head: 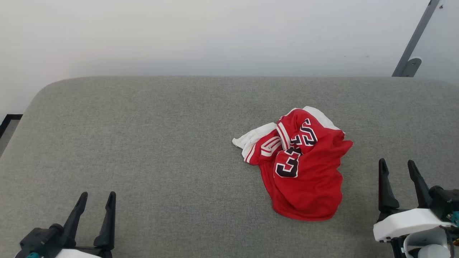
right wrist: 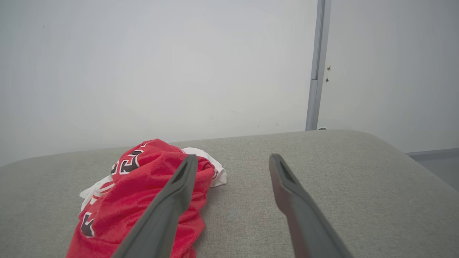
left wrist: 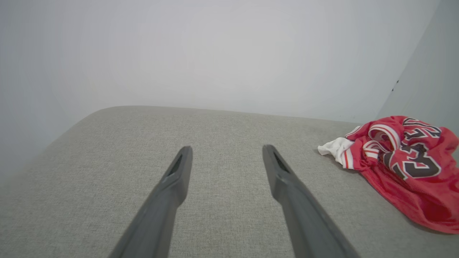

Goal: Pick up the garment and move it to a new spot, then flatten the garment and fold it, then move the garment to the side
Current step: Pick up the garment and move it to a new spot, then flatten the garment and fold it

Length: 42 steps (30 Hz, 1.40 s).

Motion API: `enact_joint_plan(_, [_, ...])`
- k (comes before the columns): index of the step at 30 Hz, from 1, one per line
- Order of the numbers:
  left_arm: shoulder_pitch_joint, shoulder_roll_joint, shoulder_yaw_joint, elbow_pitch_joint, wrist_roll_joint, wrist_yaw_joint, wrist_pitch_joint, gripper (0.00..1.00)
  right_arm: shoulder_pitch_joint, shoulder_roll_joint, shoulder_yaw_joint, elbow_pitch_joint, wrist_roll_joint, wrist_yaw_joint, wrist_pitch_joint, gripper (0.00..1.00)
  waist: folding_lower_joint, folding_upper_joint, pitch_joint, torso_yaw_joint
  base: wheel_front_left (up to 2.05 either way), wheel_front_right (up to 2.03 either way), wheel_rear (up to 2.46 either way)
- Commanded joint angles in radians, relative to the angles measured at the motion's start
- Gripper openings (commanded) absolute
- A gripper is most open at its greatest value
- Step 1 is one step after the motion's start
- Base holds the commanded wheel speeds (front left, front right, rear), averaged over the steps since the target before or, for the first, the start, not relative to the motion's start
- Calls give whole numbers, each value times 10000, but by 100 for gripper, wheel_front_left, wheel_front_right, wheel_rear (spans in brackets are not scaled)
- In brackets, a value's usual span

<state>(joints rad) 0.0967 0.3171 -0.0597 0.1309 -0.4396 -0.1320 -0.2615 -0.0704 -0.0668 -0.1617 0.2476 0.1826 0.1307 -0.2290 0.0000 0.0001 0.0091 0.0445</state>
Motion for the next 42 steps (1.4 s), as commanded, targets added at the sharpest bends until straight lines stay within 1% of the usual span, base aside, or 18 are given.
enact_joint_plan(1, [75, -22, 30, -7, -61, 25, -49, 100, 92, 25, -11, -45, -12, 1, 22, 100, 0, -1, 6, 1, 0, 0, 0])
enact_joint_plan(6, [34, -14, -29, 3, -120, 25, -49, 100, 61, 57, 0, -47, -30, 1, 74, 100, 0, -1, 83, 19, 0, 0, 0])
enact_joint_plan(9, [-7, -120, -64, -21, -212, 25, -49, 100, -59, 57, 18, 37, -38, 1, 232, 100, 0, -1, 225, 95, 0, 0, 0])
enact_joint_plan(14, [-223, -293, -147, -31, -279, 25, -49, 100, -684, -331, -158, 277, -311, 1, 1082, 100, 0, -1, 703, 300, 0, 0, 0])
enact_joint_plan(18, [-574, -426, -353, -4, -401, 25, -48, 100, -1661, -849, -255, 431, -586, 1, 2320, 100, 0, -1, 1287, 625, 0, 0, 0])
enact_joint_plan(21, [-883, -483, -502, 46, -560, 25, -50, 100, -2640, -1384, -44, 539, -729, 1, 3450, 100, 0, -1, 1787, 878, 0, 0, 0])
enact_joint_plan(25, [-1362, -522, -779, 134, -737, 25, -50, 100, -3994, -2086, 495, 894, -589, -1, 5170, 100, 0, -1, 2424, 1224, 0, 0, 0])
enact_joint_plan(29, [-1817, -539, -1073, 253, -917, 25, -50, 100, -5175, -2571, 928, 1582, -37, -1, 6990, 100, 0, -1, 2919, 1578, 0, 0, 0])
enact_joint_plan(32, [-2080, -584, -1190, 332, -991, 25, -50, 100, -5716, -2756, 1133, 2111, 262, -1, 8422, 100, 0, -1, 3217, 1785, 0, 0, 0])
enact_joint_plan(35, [-2270, -620, -1279, 392, -1090, 25, -50, 100, -6113, -2982, 1231, 2408, 445, -1, 9446, 100, 0, -1, 3459, 1947, 0, 0, 0])
enact_joint_plan(38, [-2412, -645, -1336, 424, -1166, 25, -50, 100, -6224, -3057, 1375, 2564, 594, -1, 10078, 100, 0, -1, 3631, 2037, 0, 0, 0])
enact_joint_plan(41, [-2480, -654, -1392, 472, -1208, 25, -50, 100, -6105, -3071, 1321, 2708, 606, 1, 10361, 100, 0, -1, 3711, 2067, 0, 0, 0])
enact_joint_plan(42, [-2507, -649, -1394, 488, -1214, 25, -50, 100, -6051, -3073, 1304, 2741, 594, 1, 10431, 45, 0, -1, 3721, 2060, 0, 0, 0])
